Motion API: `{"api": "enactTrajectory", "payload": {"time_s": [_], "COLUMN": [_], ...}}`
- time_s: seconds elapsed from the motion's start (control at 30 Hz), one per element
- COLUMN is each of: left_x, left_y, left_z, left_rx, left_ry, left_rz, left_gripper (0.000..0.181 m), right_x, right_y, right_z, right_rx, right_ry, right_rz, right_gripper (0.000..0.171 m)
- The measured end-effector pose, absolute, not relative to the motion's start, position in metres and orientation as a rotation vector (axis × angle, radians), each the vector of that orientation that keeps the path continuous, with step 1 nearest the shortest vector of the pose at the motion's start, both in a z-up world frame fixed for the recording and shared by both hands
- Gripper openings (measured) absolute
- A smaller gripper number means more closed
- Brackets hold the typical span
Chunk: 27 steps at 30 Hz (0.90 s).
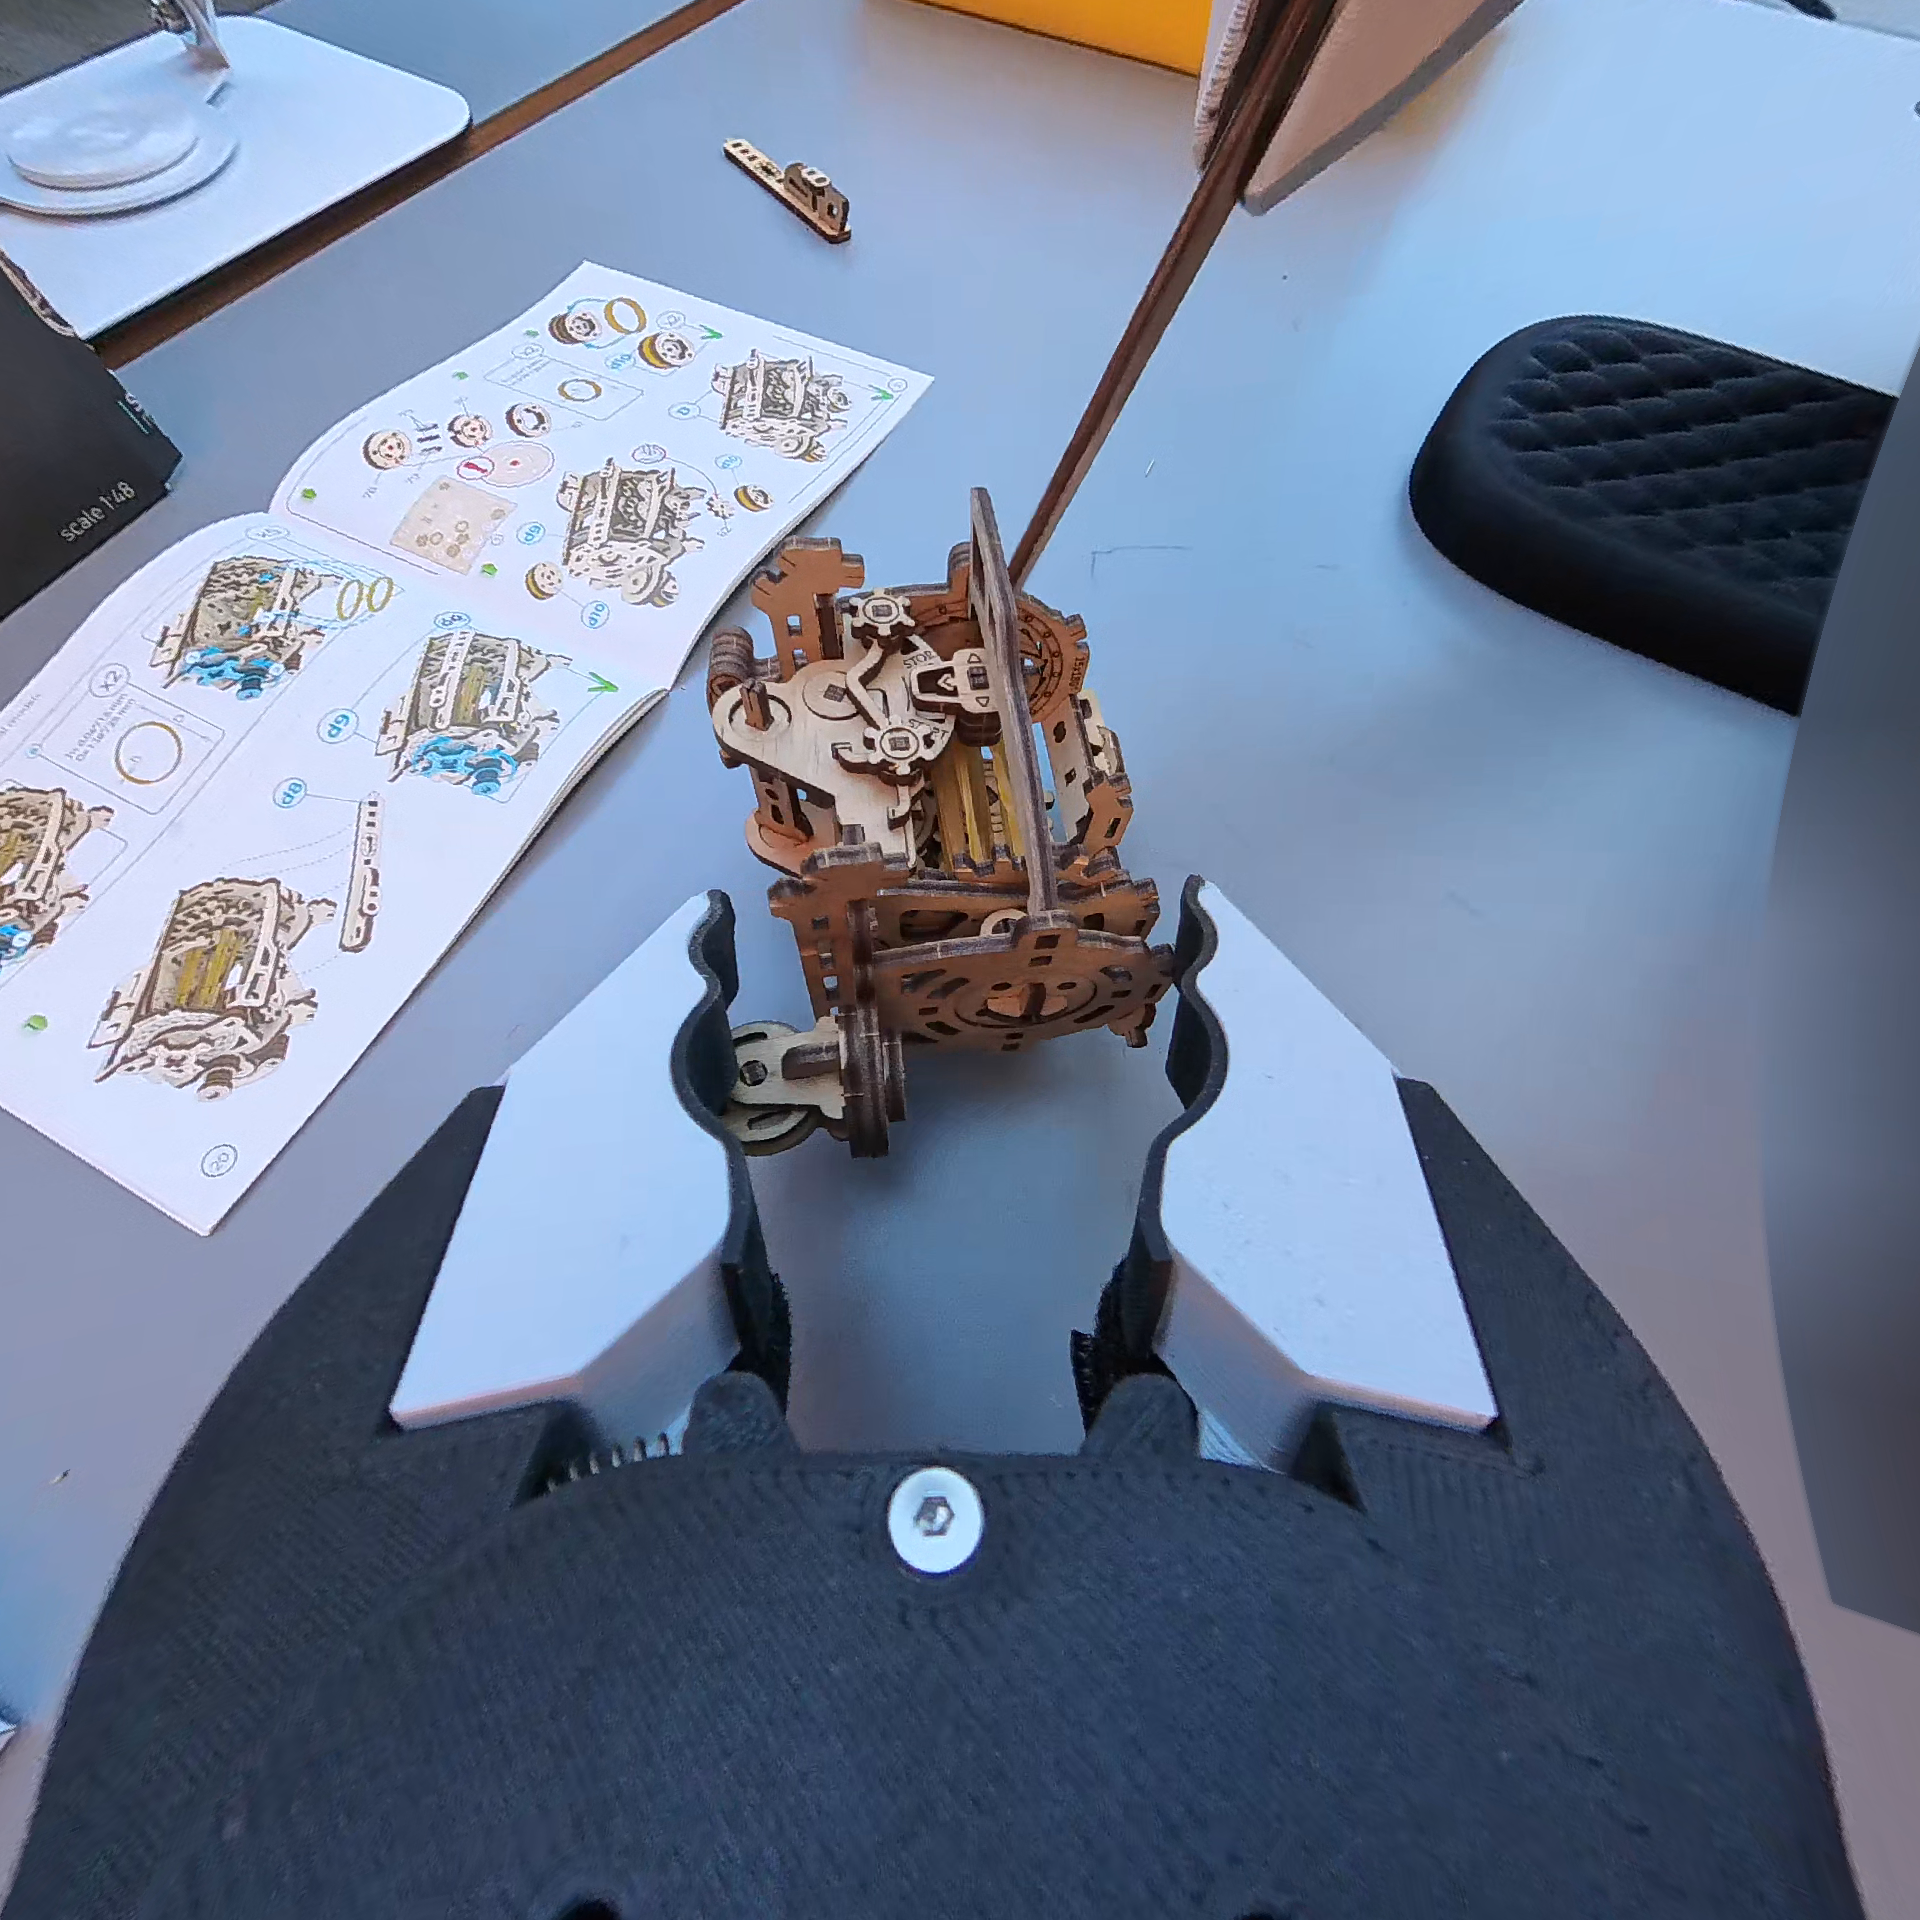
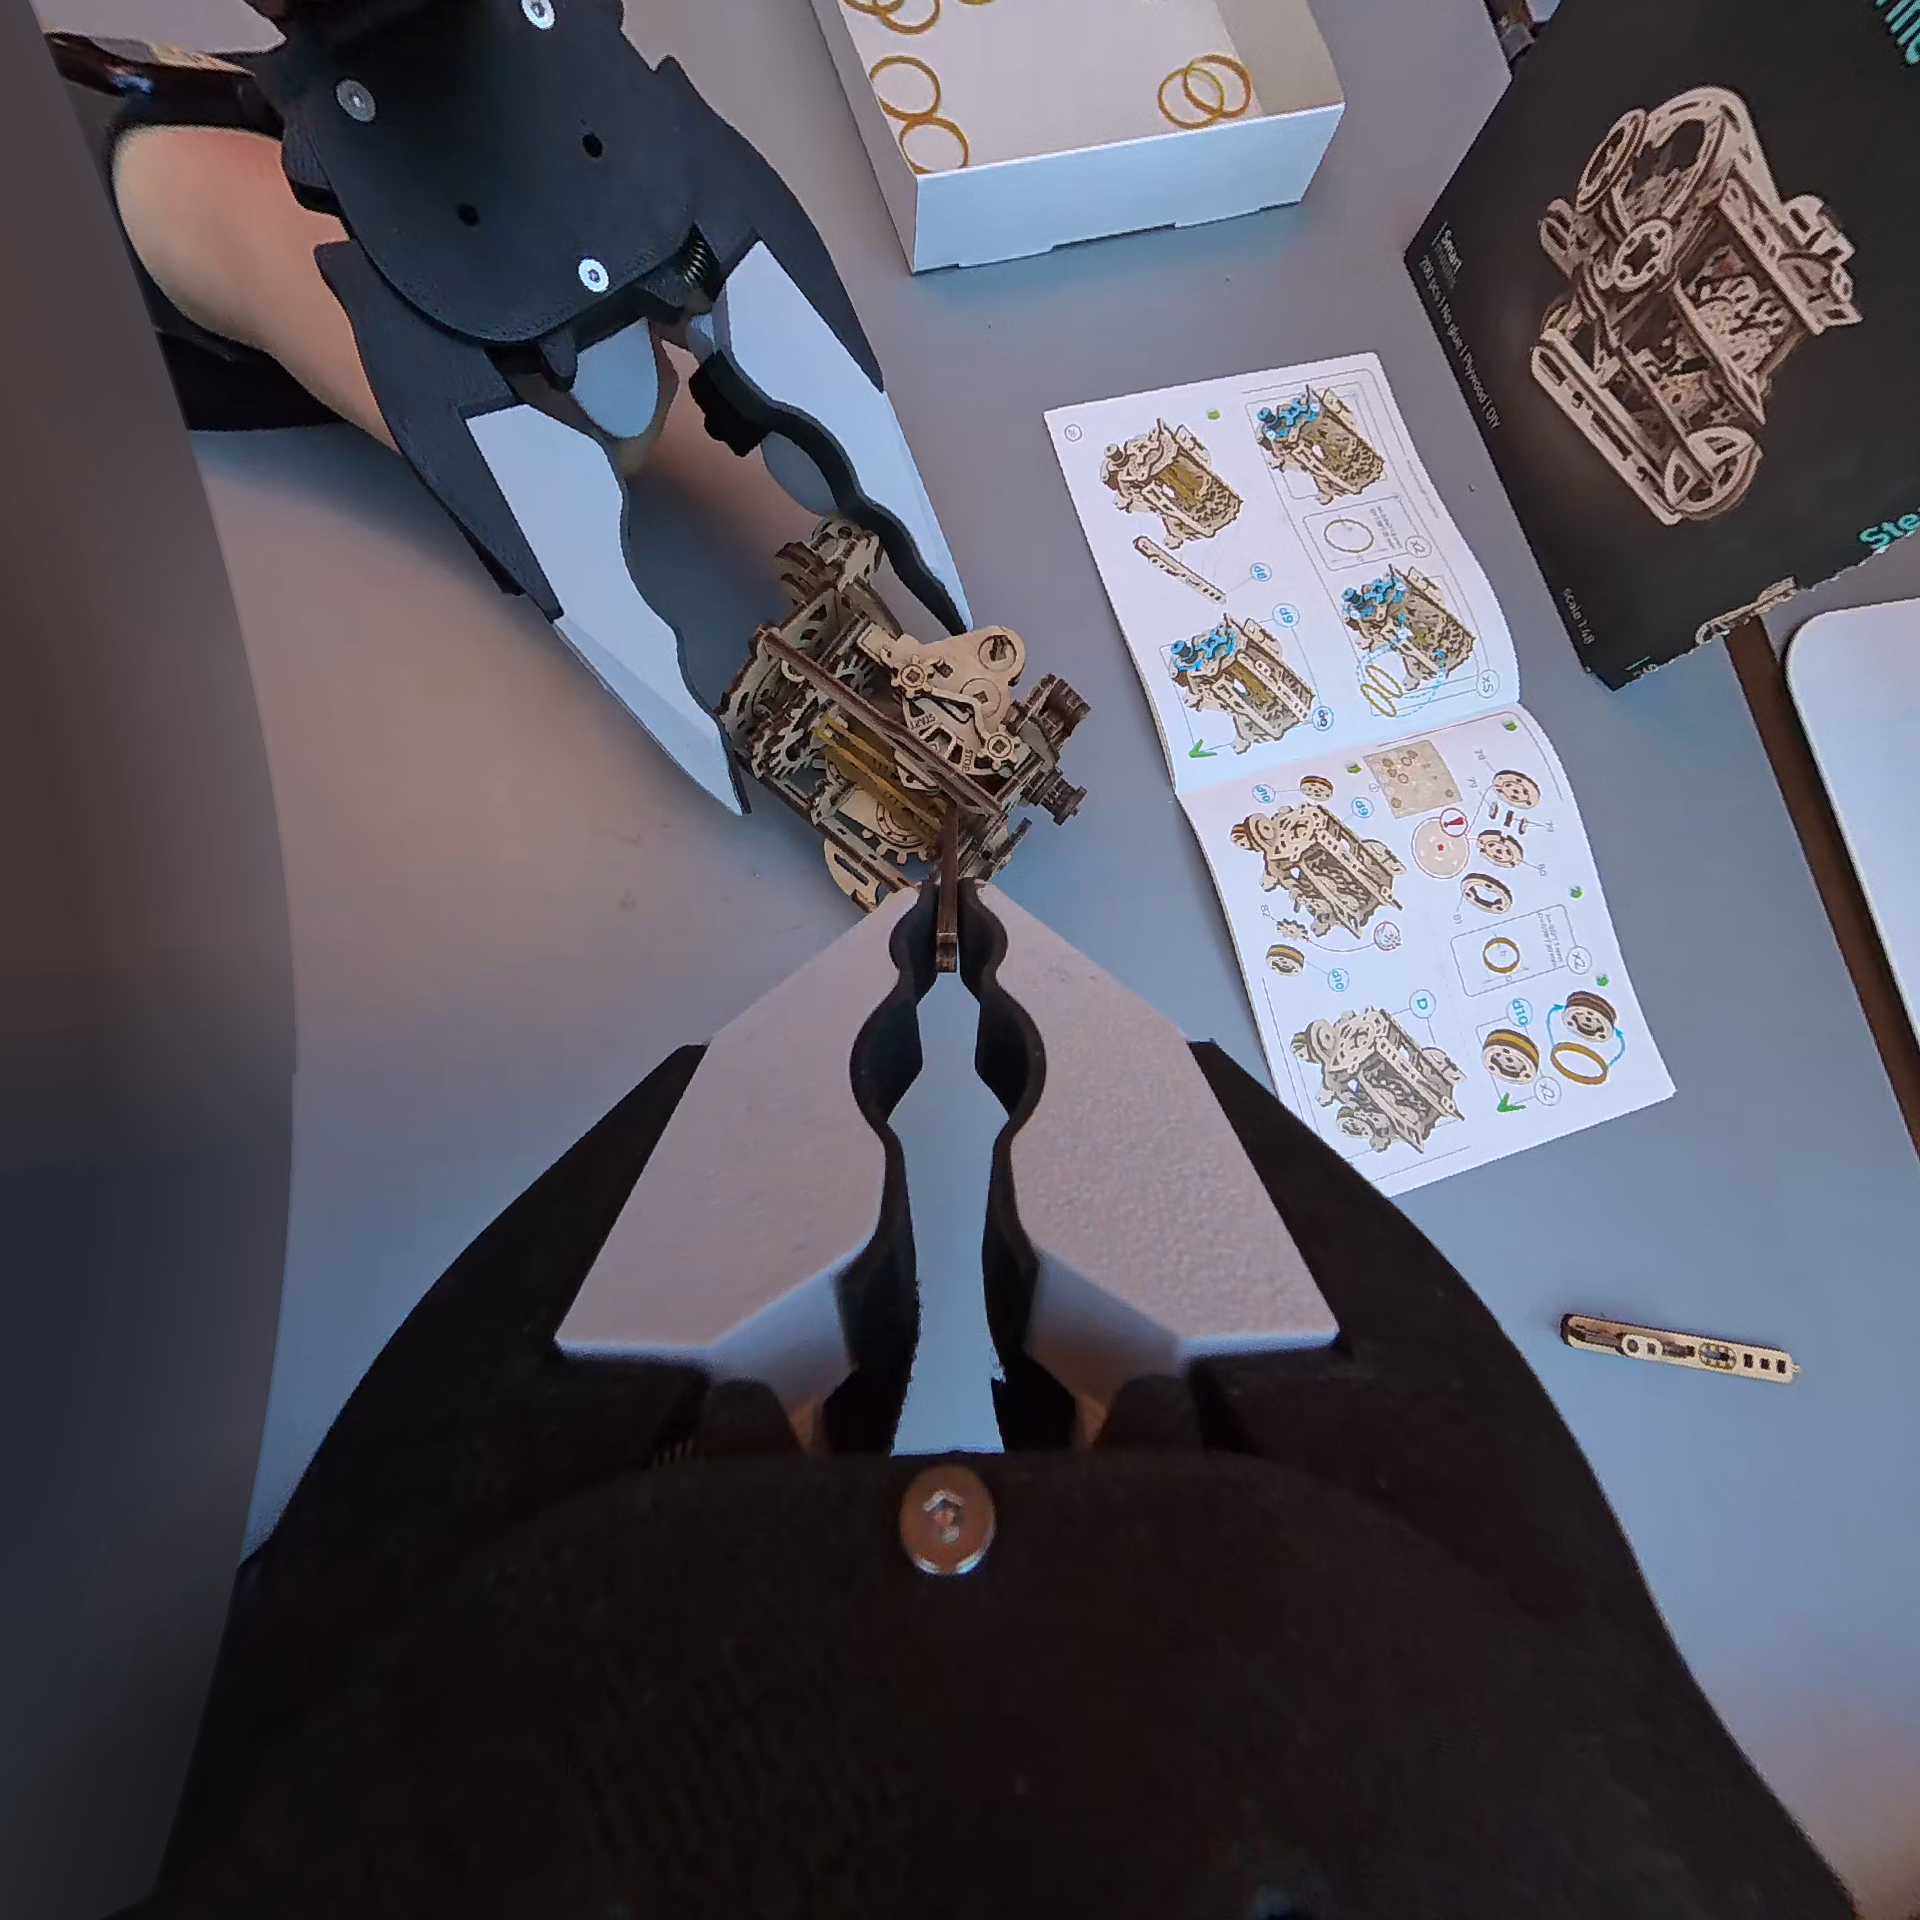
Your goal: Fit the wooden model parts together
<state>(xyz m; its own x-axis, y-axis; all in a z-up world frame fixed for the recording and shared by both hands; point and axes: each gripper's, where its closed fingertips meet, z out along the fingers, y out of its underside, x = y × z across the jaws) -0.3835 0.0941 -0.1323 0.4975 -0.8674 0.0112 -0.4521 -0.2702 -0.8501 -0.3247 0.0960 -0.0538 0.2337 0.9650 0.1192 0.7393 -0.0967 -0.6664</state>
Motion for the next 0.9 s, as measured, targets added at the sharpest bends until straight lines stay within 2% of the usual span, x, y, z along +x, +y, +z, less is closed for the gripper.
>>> {"api": "enactTrajectory", "payload": {"time_s": [0.37,0.4,0.43,0.9], "left_x": [-0.3822,-0.3823,-0.3817,-0.3755], "left_y": [0.0970,0.0971,0.0958,0.0935], "left_z": [-0.1253,-0.1248,-0.1241,-0.1283], "left_rx": [-1.876,-1.872,-1.860,-1.825], "left_ry": [1.060,1.060,1.075,1.131], "left_rz": [-0.628,-0.623,-0.623,-0.563], "left_gripper": [0.084,0.082,0.069,0.069], "right_x": [-0.3276,-0.3270,-0.3263,-0.3228], "right_y": [0.0975,0.0971,0.0970,0.0932], "right_z": [-0.0567,-0.0574,-0.0579,-0.0611], "right_rx": [-1.923,-1.935,-1.945,-1.987], "right_ry": [-1.635,-1.640,-1.645,-1.729], "right_rz": [0.345,0.347,0.341,0.320], "right_gripper": [0.001,0.002,0.002,0.001]}}
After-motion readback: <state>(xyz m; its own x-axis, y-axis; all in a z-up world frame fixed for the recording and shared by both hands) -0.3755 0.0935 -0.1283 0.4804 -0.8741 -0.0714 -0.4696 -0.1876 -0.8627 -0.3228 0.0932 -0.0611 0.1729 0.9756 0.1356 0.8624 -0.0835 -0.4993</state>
